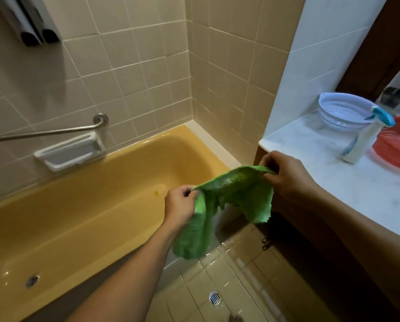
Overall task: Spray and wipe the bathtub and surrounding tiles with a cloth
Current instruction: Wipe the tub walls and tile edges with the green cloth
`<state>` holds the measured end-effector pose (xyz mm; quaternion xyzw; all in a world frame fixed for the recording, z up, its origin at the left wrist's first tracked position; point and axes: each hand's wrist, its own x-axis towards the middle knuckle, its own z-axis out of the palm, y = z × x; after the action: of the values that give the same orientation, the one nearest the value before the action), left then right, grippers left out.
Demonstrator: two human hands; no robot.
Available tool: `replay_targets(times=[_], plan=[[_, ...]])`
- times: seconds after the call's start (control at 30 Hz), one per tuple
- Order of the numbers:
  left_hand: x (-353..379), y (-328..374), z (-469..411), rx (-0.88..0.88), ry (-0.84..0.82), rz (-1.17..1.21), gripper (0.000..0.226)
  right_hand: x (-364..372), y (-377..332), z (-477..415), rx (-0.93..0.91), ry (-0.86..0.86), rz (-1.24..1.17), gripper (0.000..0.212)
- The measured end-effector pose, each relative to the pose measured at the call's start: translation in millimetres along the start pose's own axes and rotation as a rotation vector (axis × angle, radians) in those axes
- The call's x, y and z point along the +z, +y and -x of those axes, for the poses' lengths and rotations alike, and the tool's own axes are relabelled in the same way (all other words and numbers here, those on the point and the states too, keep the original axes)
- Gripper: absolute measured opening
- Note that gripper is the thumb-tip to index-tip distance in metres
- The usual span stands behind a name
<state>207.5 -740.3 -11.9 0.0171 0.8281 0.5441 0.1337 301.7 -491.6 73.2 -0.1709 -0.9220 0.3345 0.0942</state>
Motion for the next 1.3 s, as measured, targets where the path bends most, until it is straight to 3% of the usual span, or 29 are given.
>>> replay_targets(times=[0.07, 0.13, 0.23, 0.37, 0.47, 0.6, 0.73, 0.87, 1.03, 1.13, 1.3], plan=[[-10.6, 11.5, -5.8, -0.054, -0.017, 0.010, 0.012, 20.2, 9.2, 9.6, 0.067, -0.067, 0.014, 0.029], [-13.9, 16.8, -12.2, -0.131, -0.037, 0.065, 0.012, 45.2, 10.1, 19.2, 0.169, -0.056, -0.077, 0.024], [-11.8, 22.2, -18.9, -0.275, -0.048, 0.182, 0.010, 86.9, 1.4, 31.6, 0.326, -0.014, -0.398, 0.012], [-6.6, 28.4, -25.8, -0.395, -0.046, 0.317, 0.007, 121.5, -16.5, 42.2, 0.378, -0.075, -0.734, 0.010], [-3.5, 36.0, -23.9, -0.458, -0.073, 0.393, 0.004, 129.8, -22.0, 45.0, 0.366, -0.131, -0.728, 0.017], [9.2, 48.8, -23.3, -0.449, -0.086, 0.405, 0.005, 133.2, -22.3, 37.7, 0.321, -0.170, -0.584, 0.055], [19.8, 63.1, -27.6, -0.414, -0.075, 0.351, 0.007, 141.5, -14.6, 22.7, 0.252, -0.030, -0.242, 0.031], [17.4, 74.6, -37.4, -0.390, -0.009, 0.303, 0.005, 139.4, 1.1, 16.1, 0.228, -0.050, -0.145, 0.014], [16.0, 87.0, -43.4, -0.256, 0.031, 0.062, 0.009, 133.7, 12.1, 10.3, 0.201, 0.079, 0.039, 0.026], [15.9, 91.1, -45.3, -0.121, 0.034, -0.130, 0.011, 131.8, 21.5, 5.6, 0.257, 0.150, -0.005, 0.019], [16.7, 96.2, -48.3, -0.127, 0.009, -0.037, 0.013, 128.0, 23.4, 2.3, 0.228, -0.060, -0.249, 0.004]])
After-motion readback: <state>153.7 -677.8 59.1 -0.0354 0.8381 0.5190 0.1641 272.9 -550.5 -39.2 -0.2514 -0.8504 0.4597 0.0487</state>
